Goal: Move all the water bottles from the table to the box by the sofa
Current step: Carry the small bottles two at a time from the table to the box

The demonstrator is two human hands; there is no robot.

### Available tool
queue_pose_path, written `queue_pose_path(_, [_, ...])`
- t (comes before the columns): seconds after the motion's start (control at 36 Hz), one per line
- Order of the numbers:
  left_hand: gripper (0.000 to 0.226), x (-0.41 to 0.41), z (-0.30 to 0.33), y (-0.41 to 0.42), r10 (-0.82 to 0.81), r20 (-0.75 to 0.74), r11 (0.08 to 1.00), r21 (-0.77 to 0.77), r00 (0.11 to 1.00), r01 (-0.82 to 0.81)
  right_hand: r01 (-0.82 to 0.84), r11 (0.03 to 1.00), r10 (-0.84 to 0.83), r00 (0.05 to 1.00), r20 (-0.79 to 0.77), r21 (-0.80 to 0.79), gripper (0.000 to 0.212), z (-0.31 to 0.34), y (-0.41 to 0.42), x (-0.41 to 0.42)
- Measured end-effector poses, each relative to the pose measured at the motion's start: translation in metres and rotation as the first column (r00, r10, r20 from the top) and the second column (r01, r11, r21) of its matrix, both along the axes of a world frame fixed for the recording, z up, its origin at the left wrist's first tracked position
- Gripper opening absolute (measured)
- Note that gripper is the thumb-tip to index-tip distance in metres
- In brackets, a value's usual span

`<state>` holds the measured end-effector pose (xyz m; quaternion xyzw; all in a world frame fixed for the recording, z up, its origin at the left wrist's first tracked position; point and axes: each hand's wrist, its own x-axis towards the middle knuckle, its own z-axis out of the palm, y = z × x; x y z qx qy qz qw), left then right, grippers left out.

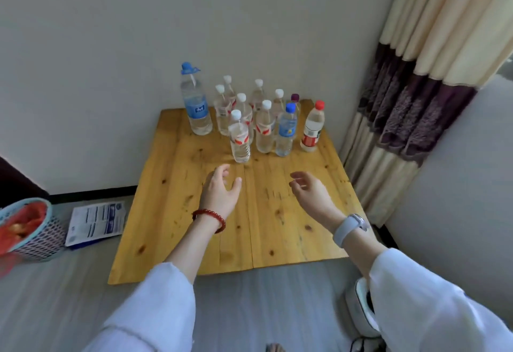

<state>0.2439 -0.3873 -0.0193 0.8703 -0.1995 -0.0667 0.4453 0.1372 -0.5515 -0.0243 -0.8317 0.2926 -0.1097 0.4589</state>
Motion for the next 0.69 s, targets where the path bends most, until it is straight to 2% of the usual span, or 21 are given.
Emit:
queue_pose_path(0.28, [0.058, 0.158, -0.052, -0.083, 0.059, -0.093, 0.997, 0.046, 0.994, -0.055, -0.002, 0.992, 0.003, 1.000, 0.011, -0.129, 0.049, -0.025, -0.076, 0.181])
queue_pose_path(0.47, [0.083, 0.244, -0.098, -0.134, 0.013, -0.198, 1.000, -0.005, 0.980, -0.014, 0.094, 0.993, -0.086, 0.991, 0.106, -0.072, 0.058, -0.065, -0.111, 0.282])
queue_pose_path(0.69, [0.072, 0.282, -0.128, -0.154, -0.131, -0.213, 0.985, -0.142, 0.968, 0.102, 0.234, 0.964, -0.228, 0.972, 0.061, -0.129, 0.075, -0.100, -0.124, 0.336])
